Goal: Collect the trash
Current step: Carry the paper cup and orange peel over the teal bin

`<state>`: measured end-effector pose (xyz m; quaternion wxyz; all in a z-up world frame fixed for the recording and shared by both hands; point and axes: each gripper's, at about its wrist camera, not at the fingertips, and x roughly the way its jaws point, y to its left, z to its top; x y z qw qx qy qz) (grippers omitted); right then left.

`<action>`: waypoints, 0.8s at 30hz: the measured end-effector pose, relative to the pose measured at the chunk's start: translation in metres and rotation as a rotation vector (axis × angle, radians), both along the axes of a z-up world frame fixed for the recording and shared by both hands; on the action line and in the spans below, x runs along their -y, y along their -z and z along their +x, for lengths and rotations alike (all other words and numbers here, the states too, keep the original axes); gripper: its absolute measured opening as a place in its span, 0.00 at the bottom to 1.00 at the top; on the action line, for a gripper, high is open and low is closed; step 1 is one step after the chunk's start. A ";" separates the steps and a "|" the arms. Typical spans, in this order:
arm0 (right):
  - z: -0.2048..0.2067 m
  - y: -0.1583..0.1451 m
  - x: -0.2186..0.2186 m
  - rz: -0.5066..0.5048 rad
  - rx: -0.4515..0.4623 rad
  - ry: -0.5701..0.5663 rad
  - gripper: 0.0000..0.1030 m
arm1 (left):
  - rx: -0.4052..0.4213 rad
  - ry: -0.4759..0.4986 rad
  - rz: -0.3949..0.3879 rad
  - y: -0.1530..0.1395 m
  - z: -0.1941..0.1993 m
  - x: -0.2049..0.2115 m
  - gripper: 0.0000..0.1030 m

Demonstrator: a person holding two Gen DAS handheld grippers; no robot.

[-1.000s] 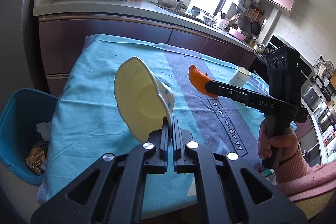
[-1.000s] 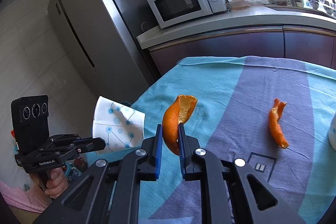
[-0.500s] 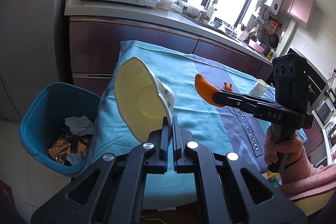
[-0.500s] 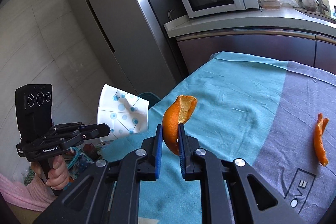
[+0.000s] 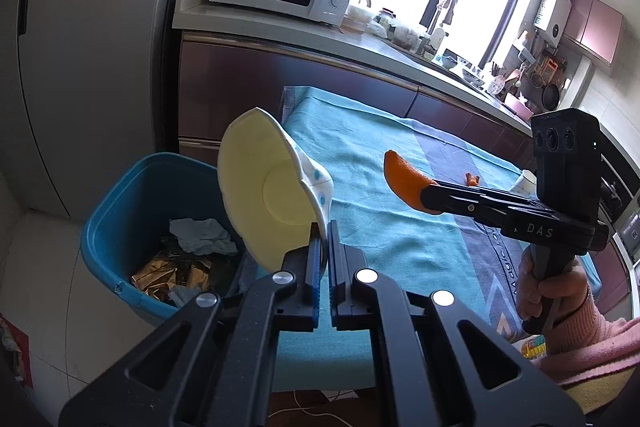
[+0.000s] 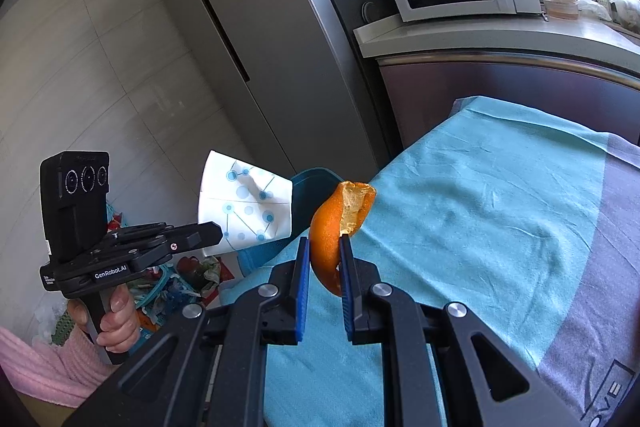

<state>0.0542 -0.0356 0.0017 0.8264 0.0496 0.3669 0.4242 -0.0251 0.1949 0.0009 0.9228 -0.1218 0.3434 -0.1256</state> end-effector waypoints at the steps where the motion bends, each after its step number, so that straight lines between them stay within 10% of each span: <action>1: -0.001 0.000 -0.004 -0.003 0.000 -0.006 0.12 | -0.002 -0.007 0.001 0.000 0.000 -0.002 0.03; 24: 0.009 0.000 -0.074 -0.043 -0.014 -0.145 0.12 | -0.027 -0.120 0.010 0.008 -0.002 -0.047 0.03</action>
